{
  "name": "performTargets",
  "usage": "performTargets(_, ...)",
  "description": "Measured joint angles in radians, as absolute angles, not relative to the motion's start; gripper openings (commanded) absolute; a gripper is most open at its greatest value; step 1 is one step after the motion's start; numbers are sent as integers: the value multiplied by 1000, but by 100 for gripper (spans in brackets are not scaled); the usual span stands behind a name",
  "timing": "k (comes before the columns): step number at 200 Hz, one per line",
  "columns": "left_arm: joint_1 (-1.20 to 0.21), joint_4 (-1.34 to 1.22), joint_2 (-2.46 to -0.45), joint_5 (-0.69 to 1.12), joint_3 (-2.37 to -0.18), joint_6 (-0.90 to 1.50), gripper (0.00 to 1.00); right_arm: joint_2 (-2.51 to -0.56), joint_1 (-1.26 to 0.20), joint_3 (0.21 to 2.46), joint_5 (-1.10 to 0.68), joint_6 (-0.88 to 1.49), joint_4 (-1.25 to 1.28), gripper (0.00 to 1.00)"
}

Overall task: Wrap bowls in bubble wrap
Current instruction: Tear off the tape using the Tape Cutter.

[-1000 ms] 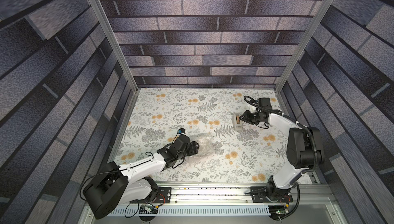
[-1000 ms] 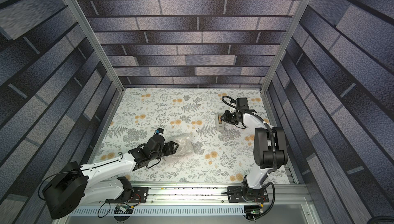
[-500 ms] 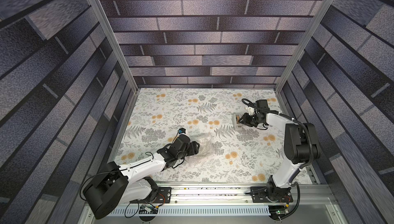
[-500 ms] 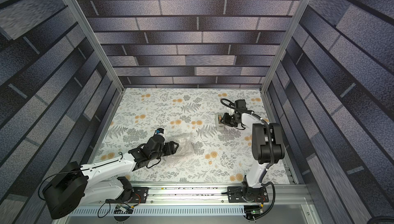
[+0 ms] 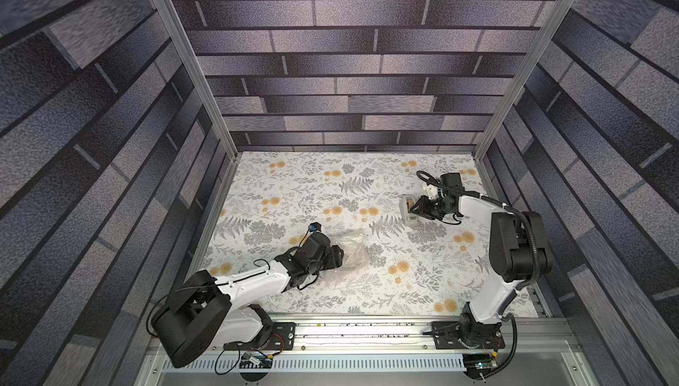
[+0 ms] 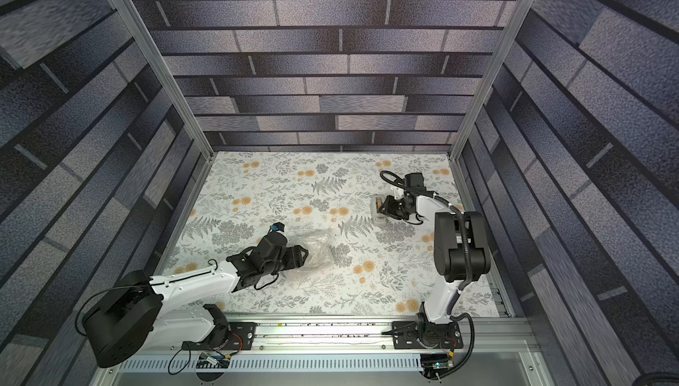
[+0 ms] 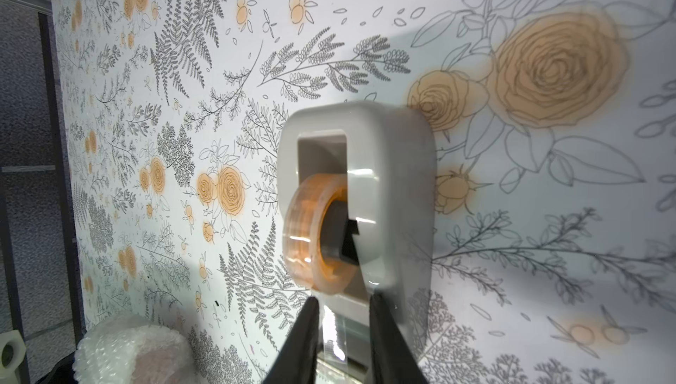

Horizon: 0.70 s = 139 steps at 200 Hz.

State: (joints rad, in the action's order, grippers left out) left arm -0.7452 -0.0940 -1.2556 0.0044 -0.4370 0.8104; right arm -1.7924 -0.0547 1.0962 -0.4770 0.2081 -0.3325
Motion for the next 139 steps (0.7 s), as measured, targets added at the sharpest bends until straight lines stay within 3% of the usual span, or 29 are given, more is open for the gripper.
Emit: performTargets(139,-738,-94,-1264,22,-442,792,74,-1828,-54,1098,-582,209,-328,21)
